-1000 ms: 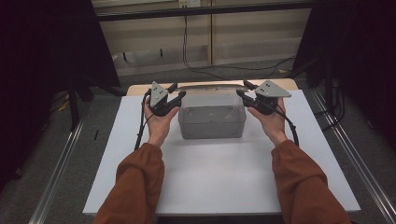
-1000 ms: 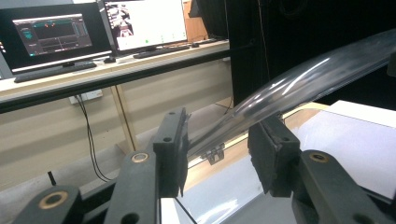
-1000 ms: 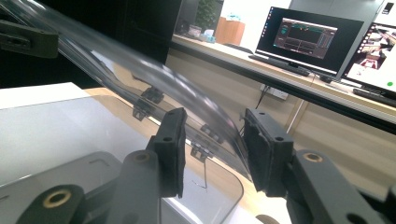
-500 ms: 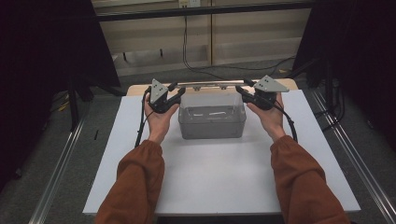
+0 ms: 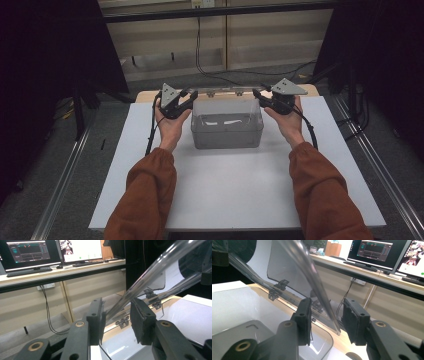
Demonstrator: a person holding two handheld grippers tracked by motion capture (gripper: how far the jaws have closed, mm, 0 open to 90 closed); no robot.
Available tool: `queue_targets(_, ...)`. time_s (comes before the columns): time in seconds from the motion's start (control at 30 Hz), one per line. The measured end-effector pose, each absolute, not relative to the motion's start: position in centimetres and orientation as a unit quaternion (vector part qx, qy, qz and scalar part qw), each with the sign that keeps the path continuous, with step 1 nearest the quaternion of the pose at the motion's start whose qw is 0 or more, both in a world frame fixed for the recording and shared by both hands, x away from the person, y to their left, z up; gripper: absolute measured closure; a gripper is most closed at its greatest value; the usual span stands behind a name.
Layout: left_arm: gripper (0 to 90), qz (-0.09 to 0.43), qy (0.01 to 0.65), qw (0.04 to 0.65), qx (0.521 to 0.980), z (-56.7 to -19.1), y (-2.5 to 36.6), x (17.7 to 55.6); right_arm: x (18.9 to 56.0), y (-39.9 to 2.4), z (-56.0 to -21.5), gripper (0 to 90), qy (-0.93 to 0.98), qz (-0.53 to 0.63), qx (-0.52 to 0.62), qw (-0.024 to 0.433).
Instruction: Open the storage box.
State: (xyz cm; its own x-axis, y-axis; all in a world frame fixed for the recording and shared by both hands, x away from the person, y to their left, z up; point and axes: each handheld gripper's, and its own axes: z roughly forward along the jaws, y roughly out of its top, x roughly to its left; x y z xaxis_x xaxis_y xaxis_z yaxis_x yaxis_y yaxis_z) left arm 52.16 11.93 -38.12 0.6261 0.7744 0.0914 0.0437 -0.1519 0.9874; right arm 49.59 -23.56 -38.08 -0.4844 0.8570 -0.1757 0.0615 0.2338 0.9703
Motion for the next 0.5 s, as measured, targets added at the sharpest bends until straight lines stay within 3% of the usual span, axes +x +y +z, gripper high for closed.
queue_targets(0.3, 62.7, 0.331, 0.286, 0.563, 0.701, -38.0, 11.6, 53.0, 50.3, -23.9, -38.7, 69.3, 0.679, 0.530, 0.338, 0.381)
queue_targets(0.5, 58.6, 0.334, 0.289, 0.561, 0.700, -38.0, 11.6, 53.7, 50.6, -23.9, -38.5, 71.0, 0.674, 0.535, 0.340, 0.380)
